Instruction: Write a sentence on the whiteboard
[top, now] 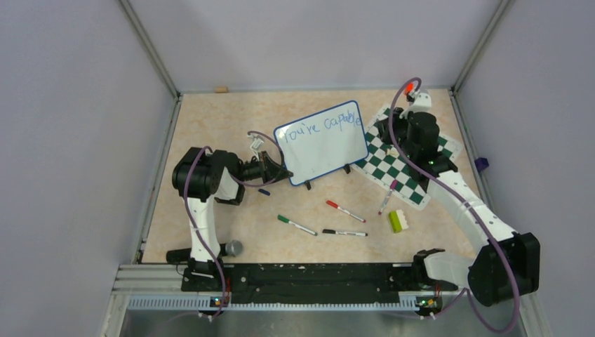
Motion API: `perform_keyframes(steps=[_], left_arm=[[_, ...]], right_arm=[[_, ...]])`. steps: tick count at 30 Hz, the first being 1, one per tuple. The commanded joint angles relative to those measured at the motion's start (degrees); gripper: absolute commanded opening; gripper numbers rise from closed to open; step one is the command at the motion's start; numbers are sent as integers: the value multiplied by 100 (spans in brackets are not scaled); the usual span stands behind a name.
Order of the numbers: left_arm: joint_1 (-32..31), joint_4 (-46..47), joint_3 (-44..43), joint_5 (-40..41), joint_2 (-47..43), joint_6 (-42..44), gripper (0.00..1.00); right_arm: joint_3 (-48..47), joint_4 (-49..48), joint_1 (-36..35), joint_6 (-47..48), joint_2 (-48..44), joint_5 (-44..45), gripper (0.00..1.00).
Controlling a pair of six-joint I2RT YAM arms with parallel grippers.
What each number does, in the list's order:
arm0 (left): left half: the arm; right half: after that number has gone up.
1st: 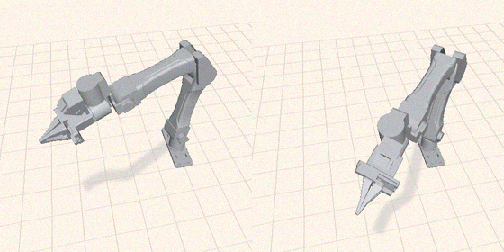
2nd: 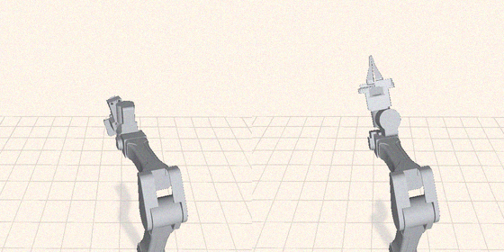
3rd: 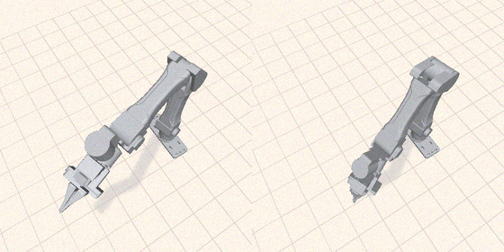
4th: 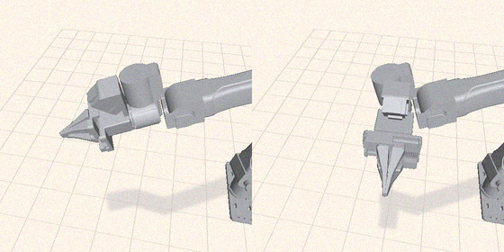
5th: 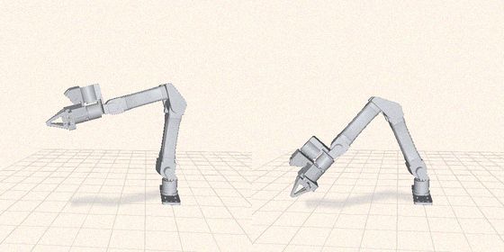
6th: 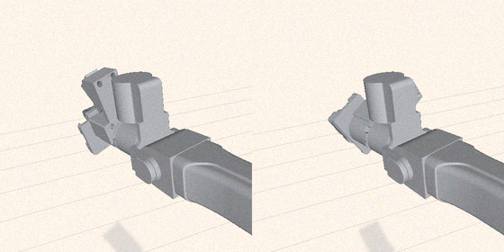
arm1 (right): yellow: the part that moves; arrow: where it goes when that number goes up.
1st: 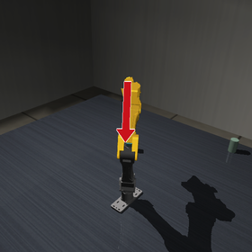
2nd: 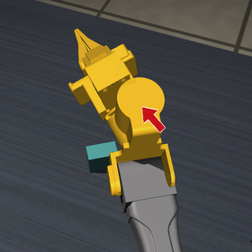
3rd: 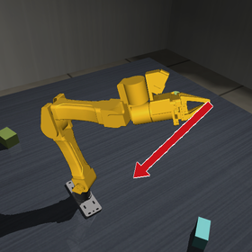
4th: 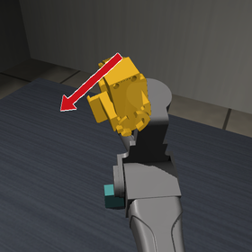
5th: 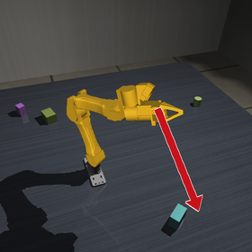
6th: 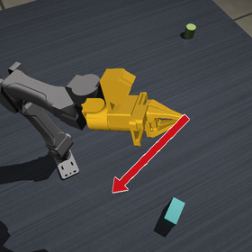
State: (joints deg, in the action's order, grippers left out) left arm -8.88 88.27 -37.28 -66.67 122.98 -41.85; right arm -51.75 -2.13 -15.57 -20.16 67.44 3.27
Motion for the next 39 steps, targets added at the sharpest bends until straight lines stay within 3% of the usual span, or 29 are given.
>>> perform_keyframes(steps=[1,7,13,21,26,39], left_arm=[[10,454,20,-260,-239,103,7],[10,454,13,-262,-208,105,7],[10,454,2,-261,-204,102,7],[10,454,15,-268,-235,98,6],[10,454,-5,-263,-190,90,7],[10,453,-27,-265,-157,80,7]], right_arm=[[-274,151,54,73,124,-303,0],[-440,496,-28,136,316,-586,0],[-1003,1051,-1242,711,830,328,0],[-1159,931,-1521,709,1159,765,0],[-1305,1000,-1575,688,1335,10,0],[-1047,366,-3239,599,1764,1125,0]])
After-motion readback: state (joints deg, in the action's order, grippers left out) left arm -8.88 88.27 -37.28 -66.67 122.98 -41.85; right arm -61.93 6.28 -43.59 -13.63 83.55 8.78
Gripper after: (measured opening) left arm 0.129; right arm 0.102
